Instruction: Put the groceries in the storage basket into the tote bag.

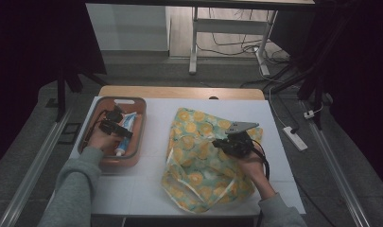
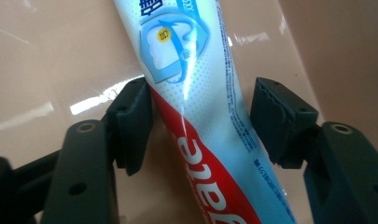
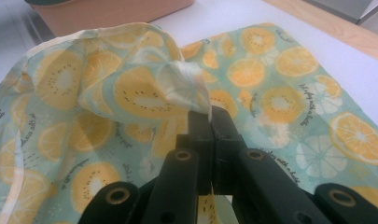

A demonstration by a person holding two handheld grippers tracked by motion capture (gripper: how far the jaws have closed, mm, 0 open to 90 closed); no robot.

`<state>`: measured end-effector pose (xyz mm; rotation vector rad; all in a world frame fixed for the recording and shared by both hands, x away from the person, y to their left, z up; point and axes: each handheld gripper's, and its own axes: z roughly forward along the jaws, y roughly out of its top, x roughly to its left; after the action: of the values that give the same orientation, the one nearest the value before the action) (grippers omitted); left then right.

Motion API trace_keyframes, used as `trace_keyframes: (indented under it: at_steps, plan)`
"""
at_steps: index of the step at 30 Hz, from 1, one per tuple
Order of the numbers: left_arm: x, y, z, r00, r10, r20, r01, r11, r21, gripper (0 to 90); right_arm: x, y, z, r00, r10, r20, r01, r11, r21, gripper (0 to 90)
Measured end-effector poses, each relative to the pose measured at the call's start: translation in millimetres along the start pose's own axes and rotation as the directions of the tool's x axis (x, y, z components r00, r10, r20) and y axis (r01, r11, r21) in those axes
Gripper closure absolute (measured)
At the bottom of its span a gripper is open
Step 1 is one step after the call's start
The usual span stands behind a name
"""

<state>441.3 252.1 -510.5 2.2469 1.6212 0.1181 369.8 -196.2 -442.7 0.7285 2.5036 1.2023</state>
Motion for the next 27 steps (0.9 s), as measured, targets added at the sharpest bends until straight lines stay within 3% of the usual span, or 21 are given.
trace_keyframes:
  at_steps: [2,5,9,13,20,24,27]
  plan:
    - [0.7,0.4,-1.1,0.9998,-0.016,0.009,0.016,0.9999,0.001,45.9,0.8,0.5,-0.9,0.9999,-0.011,0.008,0.011,1.0,-0.001,88.9]
    - [7.7,0.1,-2.2,0.9911,-0.056,0.12,0.057,0.9983,-0.009,64.2,1.9,1.1,-1.8,0.9997,-0.018,0.016,0.018,1.0,-0.008,88.9]
    - [12.0,-1.3,-6.0,0.9853,-0.058,0.161,0.062,0.9978,-0.021,71.5,2.3,1.7,-2.9,0.9996,-0.021,0.02,0.022,1.0,-0.013,88.9]
    - [9.6,-1.4,-8.0,0.9875,-0.044,0.151,0.05,0.9983,-0.032,74.2,1.3,1.3,-3.5,0.9995,-0.02,0.023,0.02,1.0,-0.014,88.9]
    - [8.2,-4.0,-15.2,0.9947,-0.024,0.1,0.03,0.9973,-0.067,75.5,0.4,1.2,-5.8,0.9993,-0.021,0.03,0.022,1.0,-0.022,88.9]
    - [11.7,-6.8,-29.8,0.9934,-0.031,0.111,0.045,0.9904,-0.131,75.6,0.0,1.2,-6.5,0.9991,-0.023,0.035,0.024,0.999,-0.026,88.9]
    - [12.2,-9.3,-47.5,0.9943,-0.016,0.105,0.037,0.9802,-0.194,75.7,0.4,1.6,-7.0,0.9989,-0.026,0.039,0.027,0.999,-0.032,88.9]
